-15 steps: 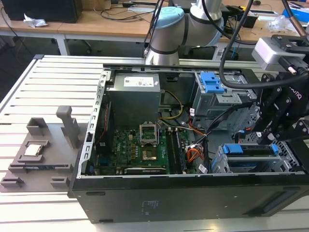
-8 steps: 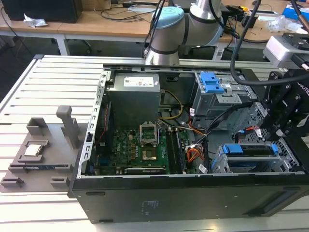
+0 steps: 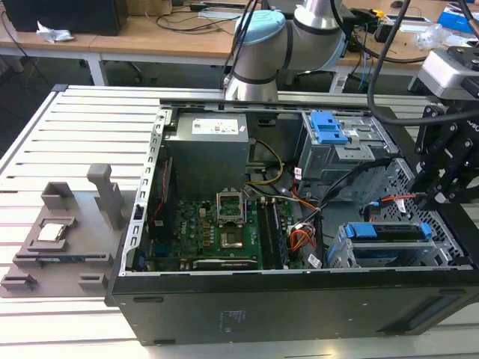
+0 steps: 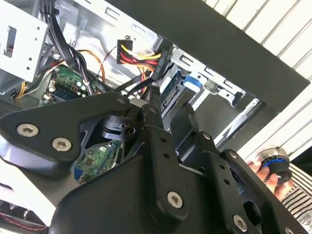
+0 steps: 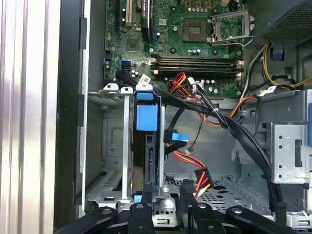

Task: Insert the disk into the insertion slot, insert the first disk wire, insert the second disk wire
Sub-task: 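Insert the first disk wire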

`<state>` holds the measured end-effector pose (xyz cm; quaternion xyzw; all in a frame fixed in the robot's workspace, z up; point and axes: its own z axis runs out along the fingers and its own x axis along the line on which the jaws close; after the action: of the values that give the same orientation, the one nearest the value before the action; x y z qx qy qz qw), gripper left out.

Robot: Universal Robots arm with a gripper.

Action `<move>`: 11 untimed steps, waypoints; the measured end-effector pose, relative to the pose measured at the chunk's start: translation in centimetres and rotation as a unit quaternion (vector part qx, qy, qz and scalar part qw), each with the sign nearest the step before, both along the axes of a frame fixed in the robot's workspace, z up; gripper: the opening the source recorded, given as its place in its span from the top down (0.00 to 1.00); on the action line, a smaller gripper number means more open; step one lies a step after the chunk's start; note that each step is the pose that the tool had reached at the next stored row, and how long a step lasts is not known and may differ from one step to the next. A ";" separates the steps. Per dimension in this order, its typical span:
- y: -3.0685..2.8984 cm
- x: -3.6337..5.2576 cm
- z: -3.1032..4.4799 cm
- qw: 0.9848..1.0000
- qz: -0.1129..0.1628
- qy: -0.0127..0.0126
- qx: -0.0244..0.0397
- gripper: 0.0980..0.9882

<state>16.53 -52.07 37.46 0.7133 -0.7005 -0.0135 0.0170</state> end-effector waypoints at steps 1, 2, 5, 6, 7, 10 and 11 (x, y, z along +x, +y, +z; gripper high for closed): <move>0.14 0.19 -0.01 1.000 0.004 0.000 0.000 0.70; 0.17 0.28 0.00 1.000 0.010 0.000 0.000 0.70; 0.18 0.36 0.00 0.999 0.037 0.000 0.000 0.70; 0.18 0.39 0.00 0.999 0.043 0.000 0.000 0.70; 0.19 0.45 -0.01 0.999 0.049 0.000 0.000 0.70; 0.40 0.88 -0.27 0.998 0.061 0.000 -0.001 0.70; 0.56 0.91 -0.41 0.998 0.063 0.000 -0.002 0.70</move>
<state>17.45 -51.52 37.05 0.7558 -0.6544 -0.0113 0.0191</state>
